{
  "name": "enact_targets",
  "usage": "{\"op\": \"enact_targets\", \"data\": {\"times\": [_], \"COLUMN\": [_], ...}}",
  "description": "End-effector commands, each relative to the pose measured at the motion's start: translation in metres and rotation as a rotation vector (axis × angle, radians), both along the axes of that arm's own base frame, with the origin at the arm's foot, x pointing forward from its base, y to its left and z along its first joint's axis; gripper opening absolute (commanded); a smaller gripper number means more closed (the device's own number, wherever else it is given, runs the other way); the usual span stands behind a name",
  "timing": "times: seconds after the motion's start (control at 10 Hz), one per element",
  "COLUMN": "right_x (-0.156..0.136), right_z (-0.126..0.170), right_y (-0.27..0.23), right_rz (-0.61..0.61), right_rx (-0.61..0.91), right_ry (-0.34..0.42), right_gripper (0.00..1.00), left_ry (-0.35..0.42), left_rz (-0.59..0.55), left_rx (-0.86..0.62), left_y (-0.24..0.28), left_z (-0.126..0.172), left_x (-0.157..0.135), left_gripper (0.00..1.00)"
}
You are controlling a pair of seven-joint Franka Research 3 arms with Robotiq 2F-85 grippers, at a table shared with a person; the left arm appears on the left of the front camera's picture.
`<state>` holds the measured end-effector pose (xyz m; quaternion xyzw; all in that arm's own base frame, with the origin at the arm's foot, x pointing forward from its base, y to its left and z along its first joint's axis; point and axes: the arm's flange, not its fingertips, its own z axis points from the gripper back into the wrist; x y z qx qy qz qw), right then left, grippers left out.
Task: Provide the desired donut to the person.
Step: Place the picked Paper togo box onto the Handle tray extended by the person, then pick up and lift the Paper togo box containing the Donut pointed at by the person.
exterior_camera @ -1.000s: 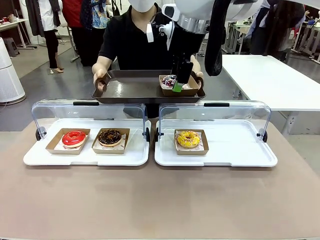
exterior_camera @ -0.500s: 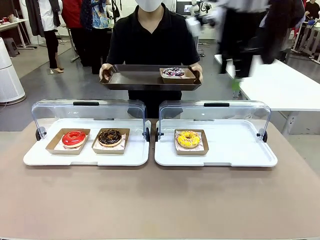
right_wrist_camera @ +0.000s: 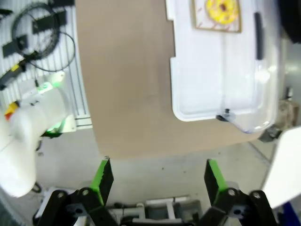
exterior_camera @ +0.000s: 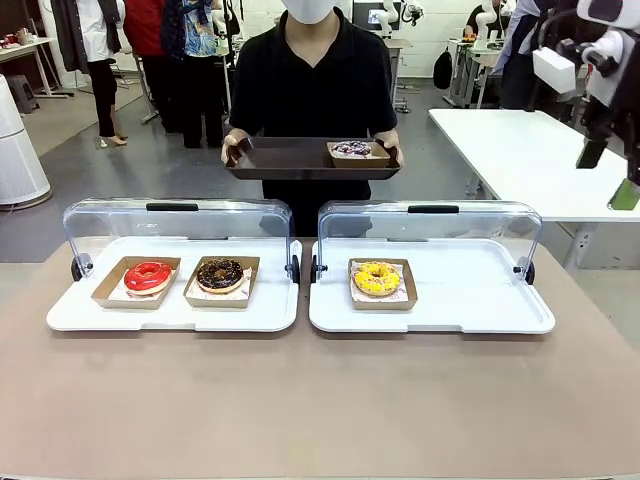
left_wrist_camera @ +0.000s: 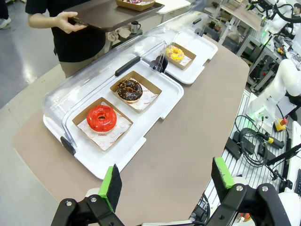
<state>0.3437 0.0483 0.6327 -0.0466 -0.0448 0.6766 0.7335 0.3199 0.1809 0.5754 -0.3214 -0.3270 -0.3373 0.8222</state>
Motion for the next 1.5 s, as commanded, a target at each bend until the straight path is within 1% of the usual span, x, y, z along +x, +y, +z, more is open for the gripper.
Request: {"op": "enact_targets", "data": {"times": [0.0,0.1,0.2,0.3,1.4], "right_x": [0.022,0.033,0.044,0.022,0.022], "right_z": [-0.026,-0.035,-0.042,-0.024,-0.024], "right_y": [-0.012,-0.018,-0.014,-0.019,-0.019], "right_rz": [-0.041,-0.073,-0.078,-0.047,-0.047], "right_rx": [0.015,0.02,-0.002,0.027,0.027], "right_ry": [-0.028,-0.027,-0.033,-0.013,-0.013], "right_gripper": [1.0,1.0,1.0,1.0,1.0], "left_ry": [-0.022,-0.022,-0.022,-0.022,-0.022], "left_rz": [-0.01,-0.01,-0.01,-0.01,-0.01], "left_rx": [-0.017,-0.017,-0.017,-0.017,-0.017], "left_y": [0.0,0.0,0.0,0.0,0.0], "left_z": [0.0,0.0,0.0,0.0,0.0], "left_x": [-0.001,-0.001,-0.001,-0.001,-0.001], "left_gripper": [1.0,1.0,1.0,1.0,1.0]}}
